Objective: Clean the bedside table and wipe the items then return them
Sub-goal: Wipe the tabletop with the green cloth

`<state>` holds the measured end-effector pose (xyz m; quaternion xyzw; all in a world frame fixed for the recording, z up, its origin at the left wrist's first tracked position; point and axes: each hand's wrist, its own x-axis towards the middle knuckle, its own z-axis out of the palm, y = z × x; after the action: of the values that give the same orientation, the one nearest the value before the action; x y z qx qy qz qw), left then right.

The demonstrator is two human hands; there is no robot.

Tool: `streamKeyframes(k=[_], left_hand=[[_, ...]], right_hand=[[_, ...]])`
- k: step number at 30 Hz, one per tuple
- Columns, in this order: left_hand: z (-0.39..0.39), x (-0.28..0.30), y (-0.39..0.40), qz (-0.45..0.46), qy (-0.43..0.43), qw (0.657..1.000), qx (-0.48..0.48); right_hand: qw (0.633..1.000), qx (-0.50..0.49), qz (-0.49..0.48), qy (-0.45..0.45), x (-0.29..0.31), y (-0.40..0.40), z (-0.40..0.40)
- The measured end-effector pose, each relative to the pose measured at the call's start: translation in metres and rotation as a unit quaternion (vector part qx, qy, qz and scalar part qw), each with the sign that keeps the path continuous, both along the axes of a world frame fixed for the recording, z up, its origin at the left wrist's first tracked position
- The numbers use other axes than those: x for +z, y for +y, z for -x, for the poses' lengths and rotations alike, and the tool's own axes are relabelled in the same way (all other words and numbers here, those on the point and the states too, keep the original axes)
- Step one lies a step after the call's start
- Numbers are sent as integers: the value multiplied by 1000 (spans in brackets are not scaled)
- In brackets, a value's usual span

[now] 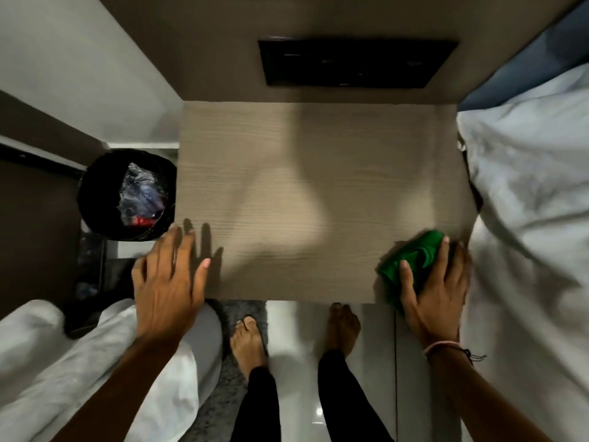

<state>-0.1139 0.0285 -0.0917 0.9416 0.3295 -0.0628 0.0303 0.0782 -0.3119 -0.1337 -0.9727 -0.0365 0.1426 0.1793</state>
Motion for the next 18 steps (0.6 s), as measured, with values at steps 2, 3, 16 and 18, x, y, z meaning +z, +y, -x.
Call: streamKeyframes(k=[2,3,16,18], left_hand=[[12,-9,16,-5,-2,1000,-13],[17,-12,23,0,-3,1000,-19],[52,-33,80,4,-66,995,-71],[40,-36,81,-11,-97,991,-88]], right_hand=[[999,32,0,-31,-10,27,21],[997,65,-7,-38,-13,44,34],[941,329,9,-75,-30,319,118],[934,347,1,-88,-30,314,108]])
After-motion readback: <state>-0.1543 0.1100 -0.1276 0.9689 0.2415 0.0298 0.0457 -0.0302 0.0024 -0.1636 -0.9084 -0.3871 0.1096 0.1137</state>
